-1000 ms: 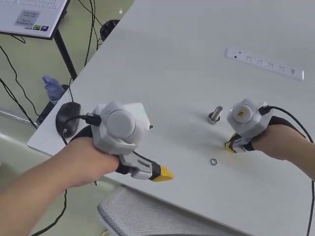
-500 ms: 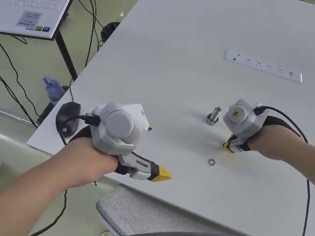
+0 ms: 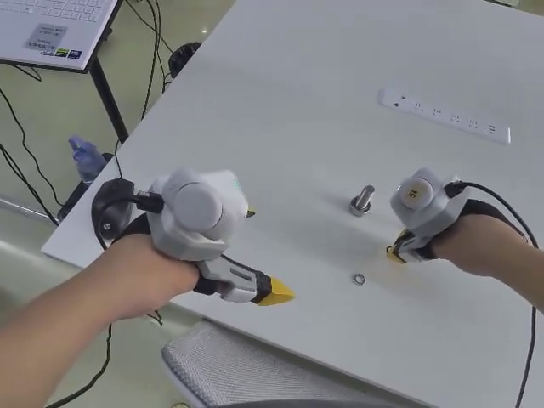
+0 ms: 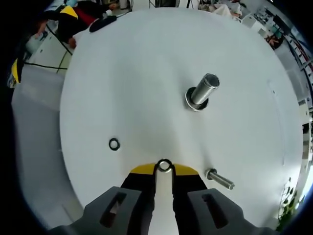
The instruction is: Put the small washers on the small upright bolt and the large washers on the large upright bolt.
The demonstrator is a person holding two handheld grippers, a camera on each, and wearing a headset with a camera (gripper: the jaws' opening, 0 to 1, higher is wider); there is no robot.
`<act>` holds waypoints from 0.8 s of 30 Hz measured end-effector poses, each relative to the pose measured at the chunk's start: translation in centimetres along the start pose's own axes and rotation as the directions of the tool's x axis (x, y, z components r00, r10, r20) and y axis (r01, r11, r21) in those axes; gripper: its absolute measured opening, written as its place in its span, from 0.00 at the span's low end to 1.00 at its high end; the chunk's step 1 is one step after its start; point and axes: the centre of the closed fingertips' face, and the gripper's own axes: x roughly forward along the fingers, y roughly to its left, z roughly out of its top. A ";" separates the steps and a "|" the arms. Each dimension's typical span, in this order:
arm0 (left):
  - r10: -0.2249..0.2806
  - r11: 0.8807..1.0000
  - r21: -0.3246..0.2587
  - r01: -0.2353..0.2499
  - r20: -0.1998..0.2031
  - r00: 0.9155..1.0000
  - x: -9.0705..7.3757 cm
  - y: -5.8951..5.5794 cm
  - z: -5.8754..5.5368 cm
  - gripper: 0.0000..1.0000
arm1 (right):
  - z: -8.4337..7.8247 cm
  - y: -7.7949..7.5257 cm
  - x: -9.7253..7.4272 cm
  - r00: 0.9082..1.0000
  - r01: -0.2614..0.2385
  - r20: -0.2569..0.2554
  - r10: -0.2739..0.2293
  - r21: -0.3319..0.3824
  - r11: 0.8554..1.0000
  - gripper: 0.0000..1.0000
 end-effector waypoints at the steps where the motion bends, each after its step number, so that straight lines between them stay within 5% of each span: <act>1: 0.003 1.000 0.001 -0.003 0.001 1.000 0.0 0.1 0.0 0.82 | -0.1 -0.1 -0.3 1.000 0.002 0.003 -0.002 -0.001 1.000 0.12; 24: 0.019 1.000 0.002 -0.019 -0.008 1.000 1.1 0.2 0.6 0.86 | -5.0 -3.5 -3.6 1.000 0.005 0.026 -0.008 0.107 0.994 0.12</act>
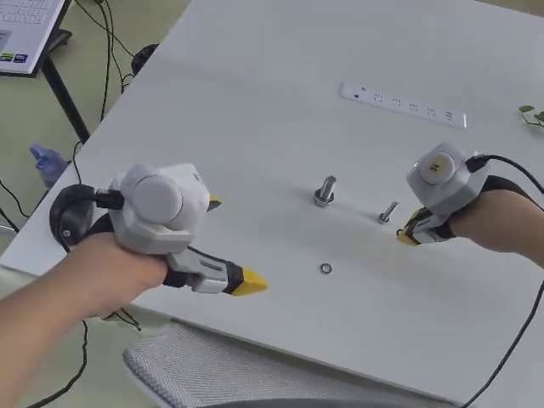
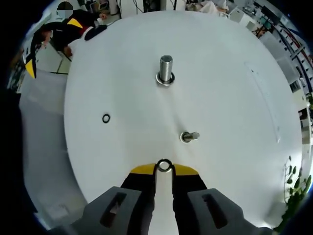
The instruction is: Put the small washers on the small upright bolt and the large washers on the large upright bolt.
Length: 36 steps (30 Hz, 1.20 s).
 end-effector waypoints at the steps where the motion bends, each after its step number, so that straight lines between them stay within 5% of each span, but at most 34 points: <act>1: 0.003 1.000 -0.002 -0.003 0.001 1.000 0.0 0.1 0.0 0.87 | -0.1 -0.2 -0.1 1.000 0.001 -0.001 -0.001 0.003 1.000 0.12; 18: 0.007 1.000 -0.011 -0.007 0.001 1.000 0.1 0.4 0.0 0.95 | 2.4 -3.9 -1.6 0.999 0.018 0.043 -0.019 0.020 1.000 0.12; 36: -0.007 1.000 -0.018 0.006 -0.017 1.000 0.5 0.6 -0.4 0.99 | 4.2 -3.3 -0.7 0.999 -0.010 0.031 0.011 -0.026 1.000 0.12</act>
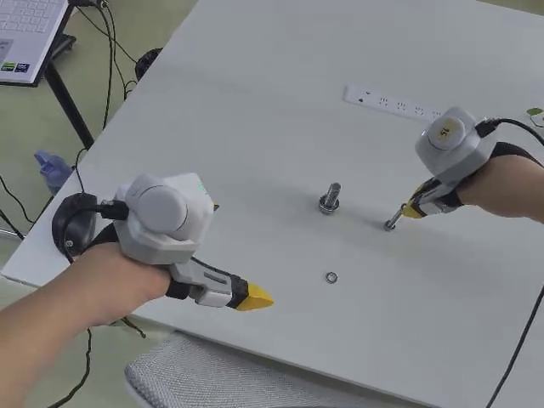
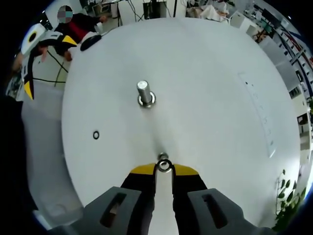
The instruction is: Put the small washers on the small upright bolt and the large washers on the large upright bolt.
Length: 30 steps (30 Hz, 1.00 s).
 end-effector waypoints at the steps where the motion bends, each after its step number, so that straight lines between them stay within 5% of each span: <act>1: -0.003 1.000 0.000 0.003 -0.004 1.000 0.1 0.0 -0.1 0.98 | 0.0 -0.1 0.0 1.000 0.003 -0.001 -0.003 -0.003 1.000 0.12; 30: -0.016 1.000 -0.018 0.016 -0.016 1.000 0.5 0.1 -0.7 0.92 | -0.4 0.1 2.8 0.999 -0.011 -0.052 0.009 -0.049 0.999 0.12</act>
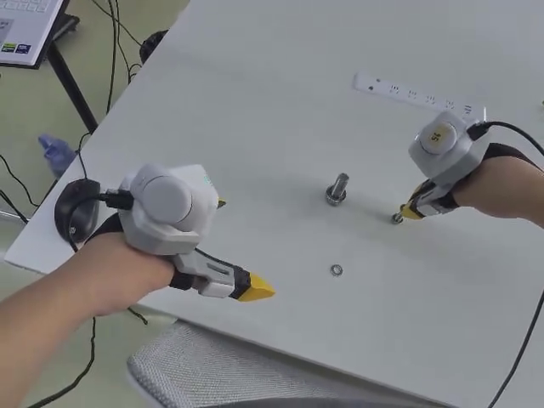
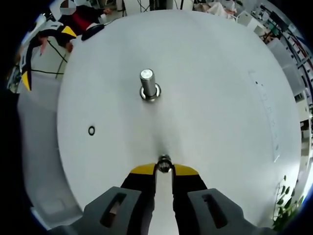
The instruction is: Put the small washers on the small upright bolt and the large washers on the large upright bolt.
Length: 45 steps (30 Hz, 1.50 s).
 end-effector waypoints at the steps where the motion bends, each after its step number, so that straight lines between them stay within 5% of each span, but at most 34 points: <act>1: -0.001 1.000 0.000 0.001 -0.002 1.000 0.0 0.0 -0.1 0.92 | -0.1 0.0 0.1 1.000 0.000 -0.002 0.000 0.000 1.000 0.12; 17: -0.005 1.000 -0.017 0.005 -0.013 1.000 0.1 -0.1 -0.7 0.89 | -1.0 0.3 2.1 1.000 0.001 -0.026 -0.002 -0.017 1.000 0.13; 45: -0.016 0.999 -0.029 0.016 -0.003 1.000 0.0 -0.4 -0.9 0.87 | -0.2 0.5 2.4 1.000 0.004 -0.010 -0.004 -0.034 0.999 0.14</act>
